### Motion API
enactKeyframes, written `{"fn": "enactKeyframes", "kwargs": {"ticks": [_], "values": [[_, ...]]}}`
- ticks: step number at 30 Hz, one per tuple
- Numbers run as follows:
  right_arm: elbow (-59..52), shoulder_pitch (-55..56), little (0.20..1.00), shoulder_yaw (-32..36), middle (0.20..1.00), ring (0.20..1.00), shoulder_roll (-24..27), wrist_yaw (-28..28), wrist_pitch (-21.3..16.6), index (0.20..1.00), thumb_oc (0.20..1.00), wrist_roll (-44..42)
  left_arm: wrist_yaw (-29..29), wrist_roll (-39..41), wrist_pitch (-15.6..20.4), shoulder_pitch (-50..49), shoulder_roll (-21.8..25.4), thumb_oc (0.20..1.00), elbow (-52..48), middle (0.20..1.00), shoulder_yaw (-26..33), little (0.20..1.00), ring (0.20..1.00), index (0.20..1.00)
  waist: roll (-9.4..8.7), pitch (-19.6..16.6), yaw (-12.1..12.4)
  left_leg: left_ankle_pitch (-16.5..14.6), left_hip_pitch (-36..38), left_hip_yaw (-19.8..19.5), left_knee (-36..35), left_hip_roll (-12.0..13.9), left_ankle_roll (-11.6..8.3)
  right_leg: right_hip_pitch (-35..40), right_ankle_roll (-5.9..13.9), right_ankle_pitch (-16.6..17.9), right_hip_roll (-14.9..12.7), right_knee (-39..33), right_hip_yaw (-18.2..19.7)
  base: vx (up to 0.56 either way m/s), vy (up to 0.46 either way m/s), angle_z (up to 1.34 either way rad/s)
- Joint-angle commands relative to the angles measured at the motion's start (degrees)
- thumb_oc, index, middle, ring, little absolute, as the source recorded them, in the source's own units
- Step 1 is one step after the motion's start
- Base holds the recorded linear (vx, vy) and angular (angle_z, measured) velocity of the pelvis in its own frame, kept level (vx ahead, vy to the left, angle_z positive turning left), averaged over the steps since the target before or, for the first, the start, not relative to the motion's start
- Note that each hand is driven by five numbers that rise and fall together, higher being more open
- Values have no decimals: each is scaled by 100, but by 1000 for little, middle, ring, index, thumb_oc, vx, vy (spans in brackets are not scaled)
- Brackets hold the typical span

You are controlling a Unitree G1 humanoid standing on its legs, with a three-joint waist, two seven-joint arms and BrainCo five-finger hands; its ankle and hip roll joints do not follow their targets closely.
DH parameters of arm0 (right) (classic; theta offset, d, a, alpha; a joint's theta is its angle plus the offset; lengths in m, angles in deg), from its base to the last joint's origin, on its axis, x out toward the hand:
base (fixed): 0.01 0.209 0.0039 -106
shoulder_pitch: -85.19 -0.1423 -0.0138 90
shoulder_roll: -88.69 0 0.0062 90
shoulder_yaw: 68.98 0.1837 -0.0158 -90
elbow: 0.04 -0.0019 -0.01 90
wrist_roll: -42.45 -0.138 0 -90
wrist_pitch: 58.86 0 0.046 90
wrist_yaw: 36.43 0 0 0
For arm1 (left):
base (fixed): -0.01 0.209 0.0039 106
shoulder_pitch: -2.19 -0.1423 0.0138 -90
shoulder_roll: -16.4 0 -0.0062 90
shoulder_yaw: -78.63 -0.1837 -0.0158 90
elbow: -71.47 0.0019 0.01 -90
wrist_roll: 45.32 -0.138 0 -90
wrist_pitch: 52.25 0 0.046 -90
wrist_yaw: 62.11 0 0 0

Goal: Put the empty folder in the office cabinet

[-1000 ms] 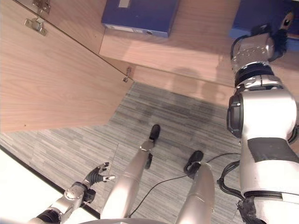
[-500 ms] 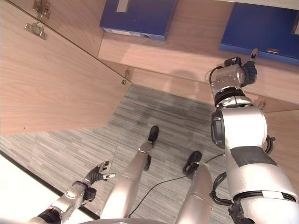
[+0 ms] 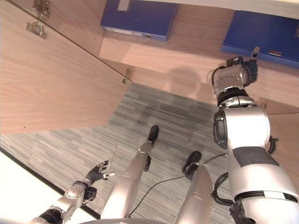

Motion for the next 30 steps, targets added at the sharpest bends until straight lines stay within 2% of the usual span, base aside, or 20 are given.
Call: {"fn": "enactKeyframes", "kwargs": {"ticks": [1, 2, 5, 9, 13, 20, 30], "values": [[-380, -186, 1000, -207, 1000, 1000, 563, 181, 87, 1000, 1000, 263, -46, 21, 87, 37, 188, 1000, 130, 1000, 90, 1000, 1000, 1000, 129, 239, 127, -1060, 455, 294, 105, 130, 90, 569, 781, 44, 207, -684, 577, 11, -38, 1], [-418, -252, 1000, -306, 1000, 1000, 642, 207, 107, 1000, 1000, 348, -59, 24, 92, 14, 213, 1000, 124, 1000, 100, 1000, 1000, 1000, 119, 229, 136, -1057, 465, 284, 98, 133, 86, 573, 783, 44, 204, -683, 574, 15, -60, 1], [-580, -902, 1000, -1009, 1000, 1000, 1291, 388, 318, 1000, 1000, 885, -159, -2, 144, -116, 330, 1000, 13, 1000, 116, 1000, 1000, 1000, 76, 155, 211, -985, 499, 238, -27, 150, 41, 565, 806, 58, 171, -685, 519, 8, -48, 3], [-474, -1173, 1000, -1318, 1000, 1000, 1656, 489, 417, 1000, 1000, 1013, -230, -42, 143, -158, 356, 1000, -31, 1000, 66, 1000, 1000, 1000, 74, 108, 247, -925, 556, 194, -147, 145, 19, 618, 813, 53, 153, -733, 464, 10, -32, 10], [-424, -1350, 1000, -1581, 1000, 1000, 1777, 595, 497, 1000, 1000, 1179, -289, -45, 121, -176, 349, 1000, -24, 1000, 39, 1000, 1000, 1000, 71, 68, 286, -891, 636, 153, -244, 152, 12, 652, 811, 57, 163, -757, 450, 14, -30, 11], [-391, -932, 1000, -1197, 1000, 1000, 1513, 583, 402, 1000, 1000, 1063, -211, 16, 94, -64, 245, 1000, 61, 1000, 99, 1000, 1000, 1000, 114, 97, 221, -882, 712, 155, -277, 170, 21, 729, 807, 56, 196, -797, 438, 1, -4, 0], [-281, -43, 1000, -344, 1000, 1000, 835, 511, 221, 1000, 1000, 443, -86, 109, 74, 39, 79, 1000, 243, 1000, 199, 1000, 1000, 1000, 161, 233, 104, -908, 717, 236, -203, 160, 51, 770, 794, 91, 227, -811, 486, 0, 0, 0]]}}
